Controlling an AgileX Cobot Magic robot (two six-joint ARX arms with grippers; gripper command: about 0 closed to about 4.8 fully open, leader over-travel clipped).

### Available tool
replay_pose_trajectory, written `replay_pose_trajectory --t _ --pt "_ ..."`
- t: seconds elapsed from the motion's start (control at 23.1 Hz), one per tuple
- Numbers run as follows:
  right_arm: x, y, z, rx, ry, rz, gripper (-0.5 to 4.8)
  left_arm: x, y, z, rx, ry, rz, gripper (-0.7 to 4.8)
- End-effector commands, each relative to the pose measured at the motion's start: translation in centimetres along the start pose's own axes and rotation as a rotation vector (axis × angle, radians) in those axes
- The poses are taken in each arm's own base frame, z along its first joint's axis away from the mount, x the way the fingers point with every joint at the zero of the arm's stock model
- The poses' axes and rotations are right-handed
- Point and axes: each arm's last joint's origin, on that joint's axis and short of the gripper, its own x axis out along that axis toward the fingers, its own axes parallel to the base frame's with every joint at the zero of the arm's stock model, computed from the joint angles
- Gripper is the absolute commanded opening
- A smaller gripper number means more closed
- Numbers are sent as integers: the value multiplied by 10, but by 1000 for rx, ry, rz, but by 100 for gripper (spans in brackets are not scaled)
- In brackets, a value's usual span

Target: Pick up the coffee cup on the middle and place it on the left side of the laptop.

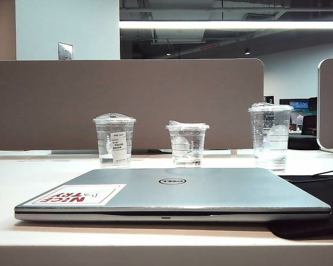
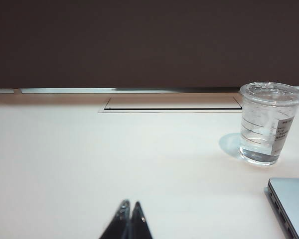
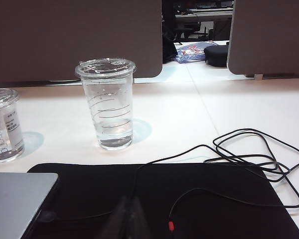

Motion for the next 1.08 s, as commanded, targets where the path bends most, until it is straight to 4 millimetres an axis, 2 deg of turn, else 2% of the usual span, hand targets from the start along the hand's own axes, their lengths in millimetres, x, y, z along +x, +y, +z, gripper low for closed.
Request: replay_pose_trajectory --t 0.04,0.43,0.61,0.69,0.91,1.04,1.08 --pt "0 0 1 0 -15 -2 -5 0 0 3 5 -20 5 -4" --pt "1 1 -1 0 -1 11 -5 0 0 3 5 -20 5 -4" --pt "4 10 -6 -1 60 103 -5 0 0 3 2 -20 5 -4" --pt "5 18 -9 -6 99 177 -5 0 0 3 -66 -20 -17 -4" --pt "4 37 -16 -25 176 355 -5 -1 -8 4 -131 -21 -278 -5" --pt "2 45 -18 -35 197 430 -5 -4 -12 17 -248 -118 -466 -5" --pt "1 47 -18 -37 201 443 -5 -5 -12 21 -270 -144 -476 -5"
